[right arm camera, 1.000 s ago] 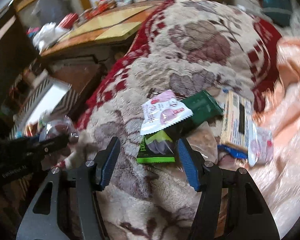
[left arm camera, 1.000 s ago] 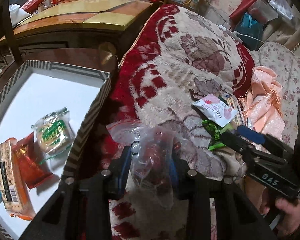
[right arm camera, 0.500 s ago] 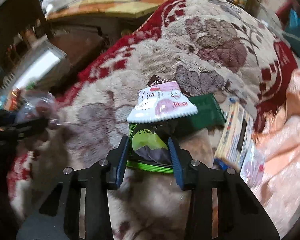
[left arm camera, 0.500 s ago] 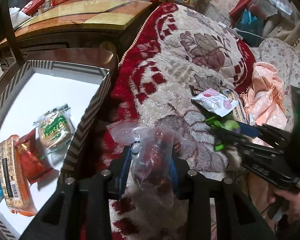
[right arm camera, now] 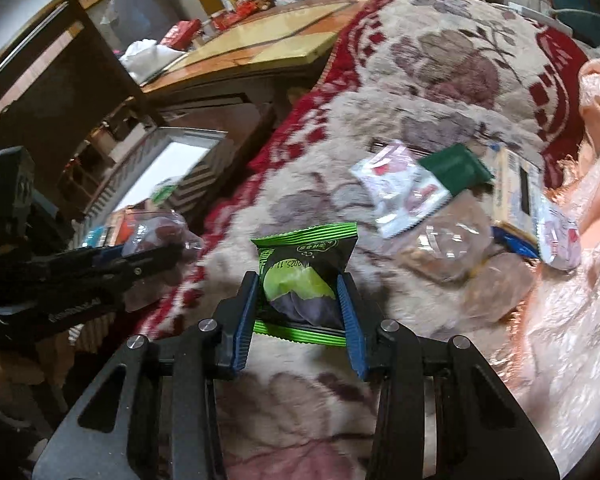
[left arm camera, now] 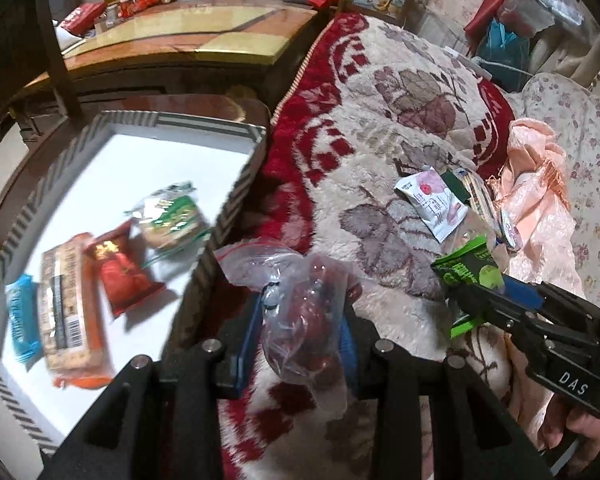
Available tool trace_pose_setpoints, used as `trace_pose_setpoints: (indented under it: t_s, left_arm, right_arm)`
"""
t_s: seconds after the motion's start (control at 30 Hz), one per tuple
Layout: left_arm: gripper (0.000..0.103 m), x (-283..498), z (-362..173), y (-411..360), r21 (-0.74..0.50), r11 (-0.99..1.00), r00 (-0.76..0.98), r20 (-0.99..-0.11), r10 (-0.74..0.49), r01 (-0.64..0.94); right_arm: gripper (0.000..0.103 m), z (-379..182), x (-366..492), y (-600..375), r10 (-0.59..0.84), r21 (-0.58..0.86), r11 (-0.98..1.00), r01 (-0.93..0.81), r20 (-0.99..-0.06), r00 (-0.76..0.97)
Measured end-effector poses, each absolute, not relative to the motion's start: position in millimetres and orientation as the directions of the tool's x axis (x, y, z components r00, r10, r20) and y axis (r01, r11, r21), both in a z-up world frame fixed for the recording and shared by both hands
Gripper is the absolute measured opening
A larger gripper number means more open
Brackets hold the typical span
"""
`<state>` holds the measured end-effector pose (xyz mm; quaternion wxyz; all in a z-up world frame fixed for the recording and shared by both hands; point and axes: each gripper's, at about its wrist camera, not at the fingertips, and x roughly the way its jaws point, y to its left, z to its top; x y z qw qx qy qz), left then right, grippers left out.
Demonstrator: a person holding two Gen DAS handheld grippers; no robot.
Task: Organize snacks
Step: 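Carry the date bag and green packet over the white tray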
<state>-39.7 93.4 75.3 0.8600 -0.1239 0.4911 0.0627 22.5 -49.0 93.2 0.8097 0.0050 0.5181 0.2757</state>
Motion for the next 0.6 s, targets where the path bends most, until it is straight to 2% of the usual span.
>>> trace_pose_setpoints:
  t_s: [0.6]
  left_arm:
    - [0.038,-95,114,142,-0.089,0.943,0.579,-0.806,0.121,-0.321]
  right_arm:
    - [0.038,117,-15,15,0.524,0.323,0.779,-0.537,-0.805,0.277]
